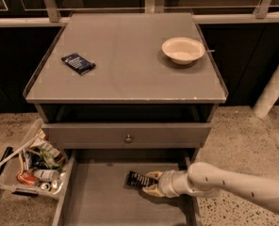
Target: Pick rxbar chocolate from middle drawer and place on counter
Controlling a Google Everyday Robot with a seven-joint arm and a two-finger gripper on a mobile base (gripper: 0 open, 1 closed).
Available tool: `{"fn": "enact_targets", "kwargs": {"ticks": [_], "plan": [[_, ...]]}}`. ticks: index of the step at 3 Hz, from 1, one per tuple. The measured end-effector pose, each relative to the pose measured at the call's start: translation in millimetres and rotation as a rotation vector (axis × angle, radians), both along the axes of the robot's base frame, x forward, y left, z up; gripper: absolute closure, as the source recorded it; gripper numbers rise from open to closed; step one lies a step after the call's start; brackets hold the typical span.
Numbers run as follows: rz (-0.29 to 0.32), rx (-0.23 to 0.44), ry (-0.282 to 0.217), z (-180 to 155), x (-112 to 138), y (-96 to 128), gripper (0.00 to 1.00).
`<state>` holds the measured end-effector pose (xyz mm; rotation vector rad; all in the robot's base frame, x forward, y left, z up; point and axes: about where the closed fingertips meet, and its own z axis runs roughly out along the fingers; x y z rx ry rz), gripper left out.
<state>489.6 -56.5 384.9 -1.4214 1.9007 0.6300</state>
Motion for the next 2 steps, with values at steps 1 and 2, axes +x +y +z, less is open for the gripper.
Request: {"fn": "enact_targets", "kwargs": {"ticks": [1,2], "plan": [[0.062,0.034,-0.058,45,-8,-1,1.0],[0.109,0.056,-0.105,88,-13,-9,1.0]]}}
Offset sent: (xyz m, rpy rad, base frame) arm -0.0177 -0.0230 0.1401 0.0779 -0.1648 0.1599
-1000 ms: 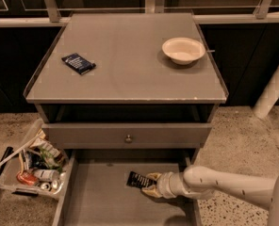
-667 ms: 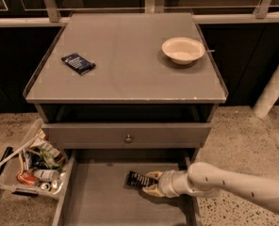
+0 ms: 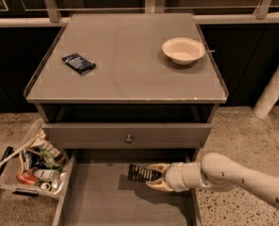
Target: Pick rxbar chocolate from middle drawer and place on counter
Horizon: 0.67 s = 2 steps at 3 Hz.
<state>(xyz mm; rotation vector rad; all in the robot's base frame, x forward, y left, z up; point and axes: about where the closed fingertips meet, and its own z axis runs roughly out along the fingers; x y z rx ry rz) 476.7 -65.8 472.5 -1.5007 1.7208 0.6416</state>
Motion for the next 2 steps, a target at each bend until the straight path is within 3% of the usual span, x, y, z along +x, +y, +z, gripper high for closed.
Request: {"fn": "enact_targets", "kwargs": {"ticks": [2], "plan": [[0.018,-0.04,-0.113,87,-4,-32,1.0]]}}
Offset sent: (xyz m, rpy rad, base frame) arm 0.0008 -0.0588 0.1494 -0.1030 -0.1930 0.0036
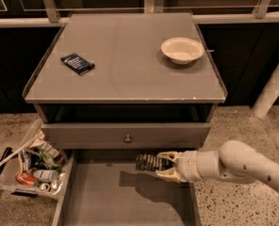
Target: Pick rxbar chocolate from middle drawer and place on counter
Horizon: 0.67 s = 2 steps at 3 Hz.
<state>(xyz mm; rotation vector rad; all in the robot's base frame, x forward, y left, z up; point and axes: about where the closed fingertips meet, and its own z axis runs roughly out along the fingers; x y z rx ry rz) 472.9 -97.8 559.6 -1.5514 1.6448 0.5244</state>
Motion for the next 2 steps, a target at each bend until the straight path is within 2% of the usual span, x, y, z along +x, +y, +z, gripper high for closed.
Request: {"fn": "enact_targets", "kwargs": {"ticks": [1,2], "plan": [[-0.037,-0.086,-0.056,39,1,-13,1.0],[-0.103,-0.203,-0.099,75,12,-20,1.0]]}}
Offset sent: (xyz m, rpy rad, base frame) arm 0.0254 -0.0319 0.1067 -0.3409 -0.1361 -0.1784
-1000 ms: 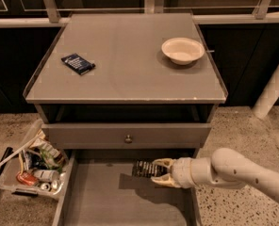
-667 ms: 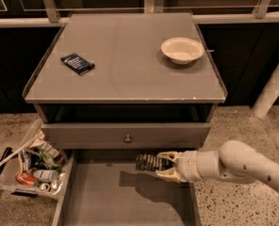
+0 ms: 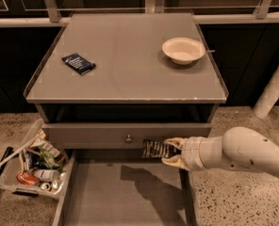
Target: Pick rxbar chocolate from middle drawer and place on counter
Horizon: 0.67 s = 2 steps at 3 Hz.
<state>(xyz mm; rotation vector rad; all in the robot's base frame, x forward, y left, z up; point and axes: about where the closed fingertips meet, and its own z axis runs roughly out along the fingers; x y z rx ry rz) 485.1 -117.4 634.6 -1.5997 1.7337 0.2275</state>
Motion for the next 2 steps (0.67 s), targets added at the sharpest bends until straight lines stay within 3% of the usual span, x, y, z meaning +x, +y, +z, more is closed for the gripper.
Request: {"fn": "enact_targets", "kwargs": {"ticks": [1,2], "plan": [[0.012,0.001,0.001,8,-9,0,1.0],[0.057,0.006,-0.039,42,-27,7,1.0]]}}
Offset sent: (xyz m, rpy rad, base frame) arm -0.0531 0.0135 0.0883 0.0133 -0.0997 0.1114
